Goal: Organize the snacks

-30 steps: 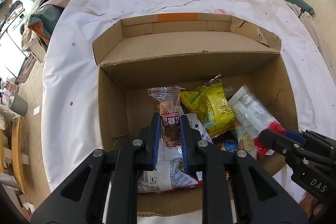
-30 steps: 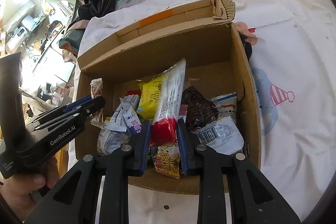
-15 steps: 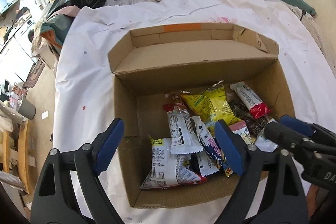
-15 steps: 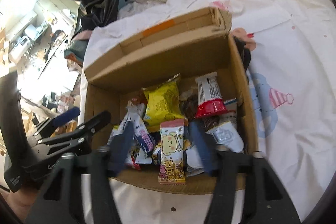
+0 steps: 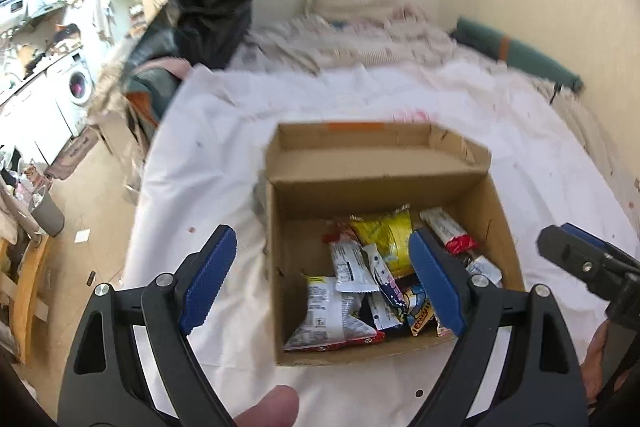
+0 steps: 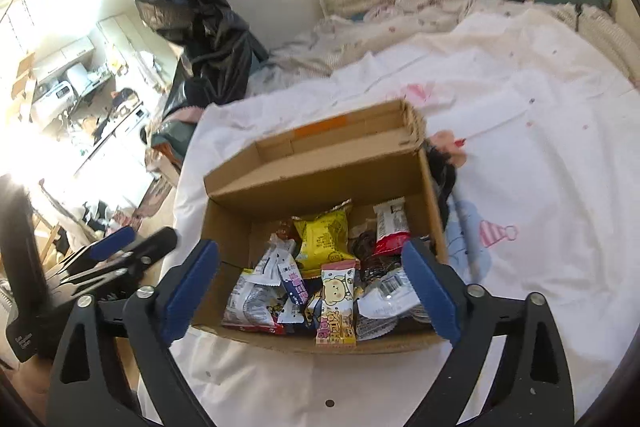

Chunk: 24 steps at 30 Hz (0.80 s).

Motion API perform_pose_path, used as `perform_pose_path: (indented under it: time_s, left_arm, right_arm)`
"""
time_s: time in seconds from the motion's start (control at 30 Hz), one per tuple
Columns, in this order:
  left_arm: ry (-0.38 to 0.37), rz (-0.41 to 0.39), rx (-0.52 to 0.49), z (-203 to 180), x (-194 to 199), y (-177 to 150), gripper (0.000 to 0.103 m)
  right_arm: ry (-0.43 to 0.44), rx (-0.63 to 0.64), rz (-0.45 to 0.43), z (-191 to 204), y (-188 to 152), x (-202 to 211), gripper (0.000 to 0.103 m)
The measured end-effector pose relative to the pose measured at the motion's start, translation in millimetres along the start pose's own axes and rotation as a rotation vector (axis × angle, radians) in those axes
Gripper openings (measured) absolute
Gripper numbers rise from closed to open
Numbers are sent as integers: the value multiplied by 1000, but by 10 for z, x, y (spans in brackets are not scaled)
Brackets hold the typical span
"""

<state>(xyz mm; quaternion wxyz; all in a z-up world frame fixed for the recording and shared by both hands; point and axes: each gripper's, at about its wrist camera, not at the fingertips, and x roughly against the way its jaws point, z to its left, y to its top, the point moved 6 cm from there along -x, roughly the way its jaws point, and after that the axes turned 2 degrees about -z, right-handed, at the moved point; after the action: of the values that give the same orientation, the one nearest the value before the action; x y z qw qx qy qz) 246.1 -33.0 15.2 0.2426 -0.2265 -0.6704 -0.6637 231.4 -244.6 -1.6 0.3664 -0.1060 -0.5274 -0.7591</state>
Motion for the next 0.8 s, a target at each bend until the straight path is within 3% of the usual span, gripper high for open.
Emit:
perform_pose_path:
  time_s: [0.17,0.33,0.8]
  left_arm:
    - [-9,-29,52,184,314,-152,96]
    - [-40,-49,89,304,533,-394,103]
    - [-59,-149,39,338,1049,-740,103]
  right_arm:
    - [-59,63,-95,86,-77,351,100]
    - [-66,105,-107,179,-263,568,103]
    - [-145,197,-143,445,-710,860,103]
